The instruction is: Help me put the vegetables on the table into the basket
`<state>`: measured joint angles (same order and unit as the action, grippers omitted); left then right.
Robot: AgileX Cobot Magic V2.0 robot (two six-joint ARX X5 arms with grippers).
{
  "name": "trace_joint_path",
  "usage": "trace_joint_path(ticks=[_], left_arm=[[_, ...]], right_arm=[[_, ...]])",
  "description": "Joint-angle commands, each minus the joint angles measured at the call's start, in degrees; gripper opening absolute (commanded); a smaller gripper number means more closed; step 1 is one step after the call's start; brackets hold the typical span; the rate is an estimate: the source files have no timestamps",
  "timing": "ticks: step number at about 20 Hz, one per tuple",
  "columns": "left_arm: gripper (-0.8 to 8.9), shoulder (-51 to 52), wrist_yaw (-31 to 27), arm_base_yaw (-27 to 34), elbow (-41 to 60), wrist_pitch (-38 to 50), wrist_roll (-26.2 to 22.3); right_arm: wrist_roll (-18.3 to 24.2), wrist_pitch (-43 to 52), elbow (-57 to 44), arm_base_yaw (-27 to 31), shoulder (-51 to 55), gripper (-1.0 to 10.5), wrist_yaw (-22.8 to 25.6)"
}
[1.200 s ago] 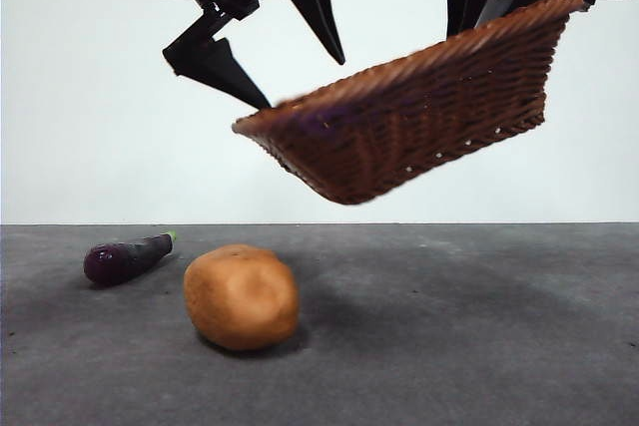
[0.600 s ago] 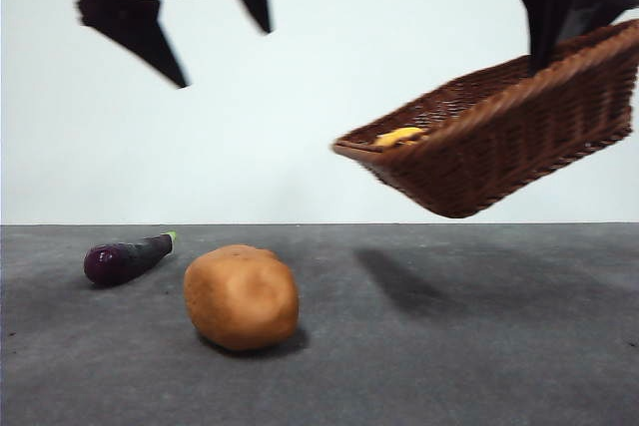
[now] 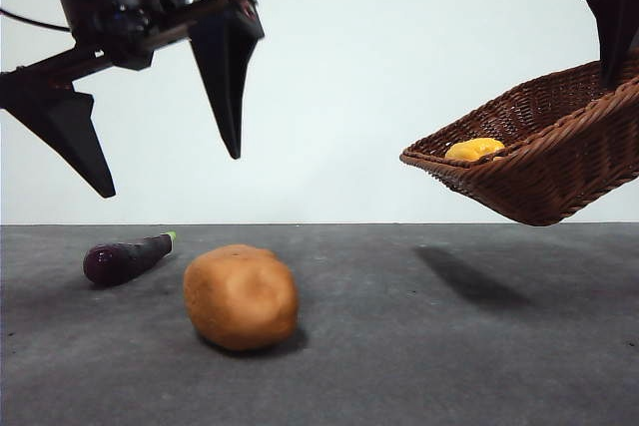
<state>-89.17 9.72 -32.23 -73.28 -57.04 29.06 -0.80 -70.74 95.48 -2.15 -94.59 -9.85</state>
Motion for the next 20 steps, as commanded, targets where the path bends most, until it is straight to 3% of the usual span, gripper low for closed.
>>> trace_joint_path(ticks=[1,3,8,14,20], left_arm=[[5.64,0.0,-3.2,-2.2,0.0,1.9,10.7],[5.64,-0.2,-6.8,-4.3,0.0,3.4,15.8],[5.64,-5.4,-5.1,-6.6,0.0,5.8,23.1],[5.64,-10.1,-3.7,-7.5,0.0,8.4,23.3],[5.62,-14.9,-2.5,-8.6,0.0,7.5,23.4]], right_arm=[[1.2,0.4,-0.1,0.0,-0.1,-0.2,-0.6],[1.6,0.4,-0.1,0.0,-0.1,-0.2,-0.6],[2.6,0.0,-0.1,0.0,-0.1,-0.2,-0.6],[3.6,0.7,-0.1,0.0,-0.1,-0.2,-5.4],[4.1,0.8,-0.1,0.0,-0.1,-0.2,-5.7]])
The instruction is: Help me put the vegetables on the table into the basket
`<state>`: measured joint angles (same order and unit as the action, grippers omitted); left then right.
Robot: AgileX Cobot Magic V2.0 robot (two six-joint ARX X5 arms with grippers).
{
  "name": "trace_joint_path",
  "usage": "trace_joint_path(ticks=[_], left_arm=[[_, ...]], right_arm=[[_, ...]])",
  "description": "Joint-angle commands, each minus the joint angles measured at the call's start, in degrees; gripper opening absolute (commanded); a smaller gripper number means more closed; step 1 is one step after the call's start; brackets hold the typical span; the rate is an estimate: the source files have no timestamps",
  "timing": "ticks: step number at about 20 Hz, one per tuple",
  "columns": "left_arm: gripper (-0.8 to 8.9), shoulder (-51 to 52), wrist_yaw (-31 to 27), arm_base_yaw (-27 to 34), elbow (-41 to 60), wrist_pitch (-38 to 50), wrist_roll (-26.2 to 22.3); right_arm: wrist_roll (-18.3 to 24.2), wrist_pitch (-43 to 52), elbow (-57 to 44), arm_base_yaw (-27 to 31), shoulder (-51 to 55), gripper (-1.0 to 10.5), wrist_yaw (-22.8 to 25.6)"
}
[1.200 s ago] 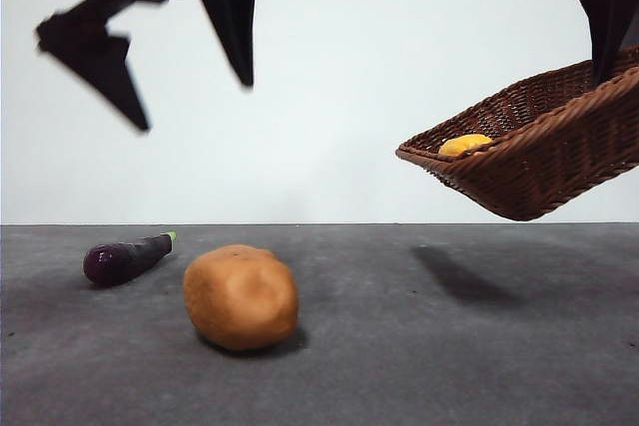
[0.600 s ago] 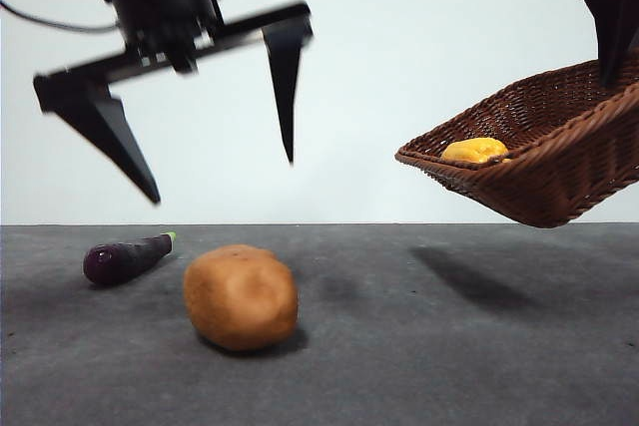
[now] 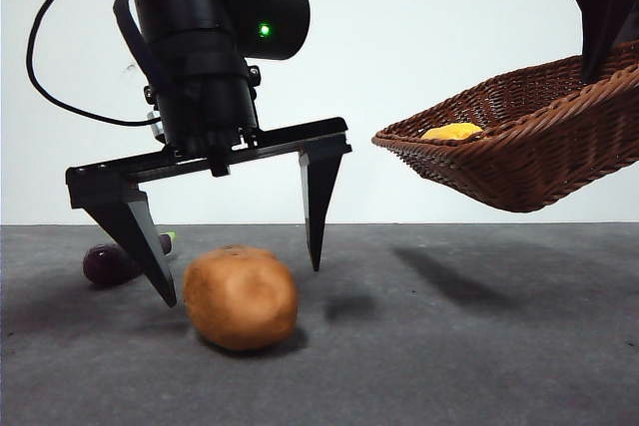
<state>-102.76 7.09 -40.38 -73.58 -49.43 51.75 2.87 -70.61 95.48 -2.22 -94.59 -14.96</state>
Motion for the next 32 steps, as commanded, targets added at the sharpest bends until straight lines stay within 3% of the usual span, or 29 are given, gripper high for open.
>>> trace_joint_path(ticks=[1,2,3,6,10,15,19,24,27,32], left_arm=[[5.61,-1.8,0.1,-0.6,0.3,-0.1,0.7],[5.55,-2.3,0.2,-0.6,0.3,-0.2,0.7],[4.79,-2.4,0.2,-0.6,0.3,-0.3,0.7],[1.23,-2.4,-1.6,-1.2,0.3,0.0,-0.3],[-0.13,-2.4,-3.8,-1.1,0.3,-1.7,-8.9],[-0.13,1.4,-3.5,0.1,-0.8,-2.3,-18.5],[-0.13,11.2,-3.7,-0.9,-2.0,-1.5,-25.2],[-0.13,22.5,-3.7,-6.1,-2.0,2.3,-27.0],[-0.13,23.9,-3.8,-10.3,-2.0,5.7,-26.9],[-0.12,21.0,-12.7,-15.0,-2.0,6.3,-26.9]], right_arm=[[0.5,0.7,-0.1,0.0,-0.1,-0.2,-0.5],[0.6,0.7,-0.1,0.0,-0.1,-0.2,-0.6],[0.6,0.6,-0.1,0.0,-0.1,-0.2,-0.6],[0.7,0.7,-0.1,0.0,-0.1,-0.2,-0.6],[0.9,-0.2,-0.1,0.0,-0.1,-0.2,-0.7],[0.8,-0.7,-0.1,0.0,-0.1,-0.2,-0.7],[0.2,-1.2,-0.1,-0.9,-0.1,-0.2,-0.7],[-1.8,-1.4,-0.1,-6.3,-0.1,-0.2,-0.7],[-4.7,0.7,-0.1,-11.2,-0.1,-0.2,-1.2],[-9.2,3.2,-0.1,-18.1,-0.1,-0.2,-3.7]])
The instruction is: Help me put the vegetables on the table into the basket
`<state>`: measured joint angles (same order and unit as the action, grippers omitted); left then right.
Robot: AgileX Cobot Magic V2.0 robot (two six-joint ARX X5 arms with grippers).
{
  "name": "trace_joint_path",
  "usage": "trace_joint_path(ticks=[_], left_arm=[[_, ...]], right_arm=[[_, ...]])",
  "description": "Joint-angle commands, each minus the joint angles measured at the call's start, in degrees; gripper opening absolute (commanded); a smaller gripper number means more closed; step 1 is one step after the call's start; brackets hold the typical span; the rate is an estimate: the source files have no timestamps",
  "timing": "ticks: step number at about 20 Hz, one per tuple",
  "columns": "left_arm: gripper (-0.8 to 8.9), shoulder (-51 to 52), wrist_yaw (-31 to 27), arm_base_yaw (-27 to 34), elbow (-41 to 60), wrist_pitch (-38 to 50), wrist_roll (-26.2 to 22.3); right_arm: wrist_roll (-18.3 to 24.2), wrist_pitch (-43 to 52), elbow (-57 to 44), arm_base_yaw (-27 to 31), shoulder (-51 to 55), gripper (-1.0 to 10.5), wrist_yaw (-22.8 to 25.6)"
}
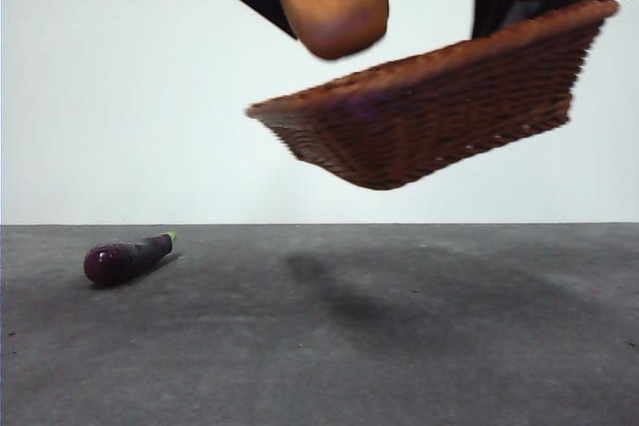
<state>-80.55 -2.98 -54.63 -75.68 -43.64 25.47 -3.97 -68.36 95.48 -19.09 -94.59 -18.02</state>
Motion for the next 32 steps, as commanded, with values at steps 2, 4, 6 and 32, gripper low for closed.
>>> trace_joint_path(ticks=[2,4,6,32], left_arm=[[-0.01,-2.5,-5.9,-1.1,0.1,0.4,-0.7],[-0.01,-3.9,-5.9,-1.2,0.1,0.4,-0.9],[0.01,-5.0,-4.4,-1.2,0.1,0.0,-1.4],[6.6,-9.9,1.0,35.0,0.2,-3.0,-16.8]], right_arm=[[-3.4,1.0,-0.1,-3.3,-0.1,-0.2,-0.6],[-3.6,1.0,-0.1,-4.8,-0.1,-0.2,-0.6],[-4.1,1.0,-0.1,-5.7,-0.1,-0.2,-0.5],[1.1,-2.3,-0.1,2.7,-0.1,-0.2,4.6]])
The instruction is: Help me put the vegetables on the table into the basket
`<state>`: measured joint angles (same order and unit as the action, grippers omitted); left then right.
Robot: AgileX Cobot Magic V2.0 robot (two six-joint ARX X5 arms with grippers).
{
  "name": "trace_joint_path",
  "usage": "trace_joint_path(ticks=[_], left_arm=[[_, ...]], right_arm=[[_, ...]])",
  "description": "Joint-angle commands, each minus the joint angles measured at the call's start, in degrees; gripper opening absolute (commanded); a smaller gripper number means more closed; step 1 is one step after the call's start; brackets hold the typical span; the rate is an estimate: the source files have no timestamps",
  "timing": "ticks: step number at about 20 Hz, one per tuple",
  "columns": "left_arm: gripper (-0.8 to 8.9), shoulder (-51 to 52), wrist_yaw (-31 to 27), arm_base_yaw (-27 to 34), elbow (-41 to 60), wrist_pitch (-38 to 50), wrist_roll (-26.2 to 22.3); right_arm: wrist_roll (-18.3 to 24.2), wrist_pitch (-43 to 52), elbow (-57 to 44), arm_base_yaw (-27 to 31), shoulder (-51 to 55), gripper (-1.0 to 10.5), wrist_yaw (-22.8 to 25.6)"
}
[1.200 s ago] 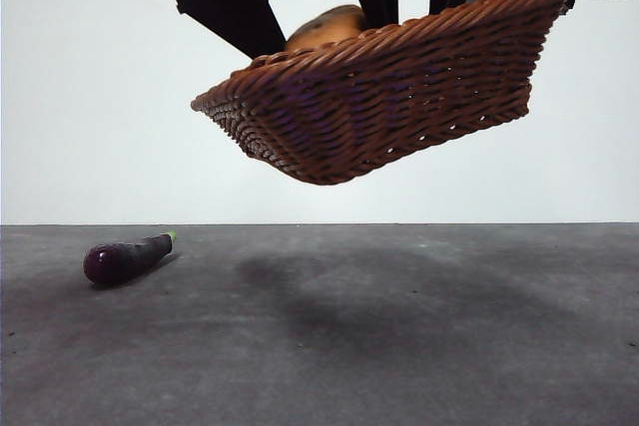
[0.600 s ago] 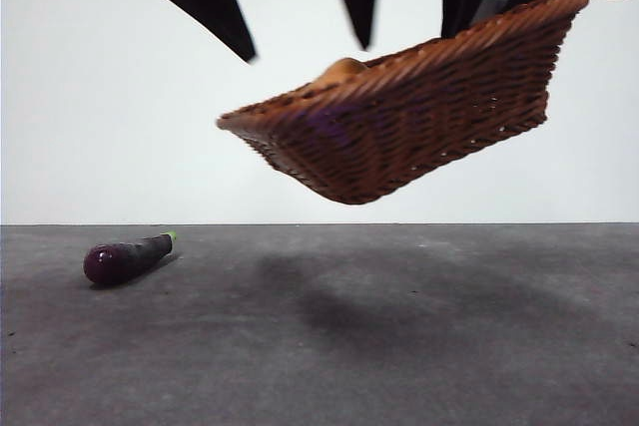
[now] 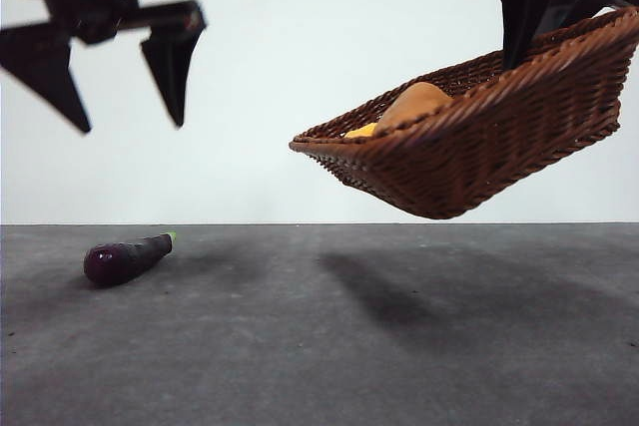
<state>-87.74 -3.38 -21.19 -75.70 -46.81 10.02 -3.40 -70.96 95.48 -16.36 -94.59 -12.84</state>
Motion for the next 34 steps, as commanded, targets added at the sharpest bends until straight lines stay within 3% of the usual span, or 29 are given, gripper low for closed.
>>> trace_joint_path(ticks=[1,9,15,20,24,28,34], left_arm=[[6.6,-5.0,1.4,2.5,0.2,0.2,-2.2],[6.59,-17.5,1.3,5.6,0.2,5.9,-2.6],[6.39,-21.0,1.2,6.4,0.2,8.0,-3.4],[2.11,-21.1,0.8,6.4,0.2,9.2,-4.5],[-0.12,-21.1,0.4,6.4,0.2,10.9,-4.6],[-0.09,-20.9,1.7,6.4,0.2,11.0,-4.9],[-0.09,-10.8,11.4,5.8,0.2,7.7,-5.8]], right_arm=[[0.5,0.3,-0.1,0.0,-0.1,-0.2,-0.6],[0.7,-1.1,-0.1,0.0,-0.1,-0.2,-0.5],[0.7,-1.0,-0.1,0.0,-0.1,-0.2,-0.5],[0.6,-1.1,-0.1,0.0,-0.1,-0.2,-0.5],[0.6,-1.5,-0.1,0.0,-0.1,-0.2,-0.5],[0.7,-1.9,-0.1,0.0,-0.1,-0.2,-0.5],[0.5,-1.4,-0.1,0.0,-0.1,-0.2,-0.5]])
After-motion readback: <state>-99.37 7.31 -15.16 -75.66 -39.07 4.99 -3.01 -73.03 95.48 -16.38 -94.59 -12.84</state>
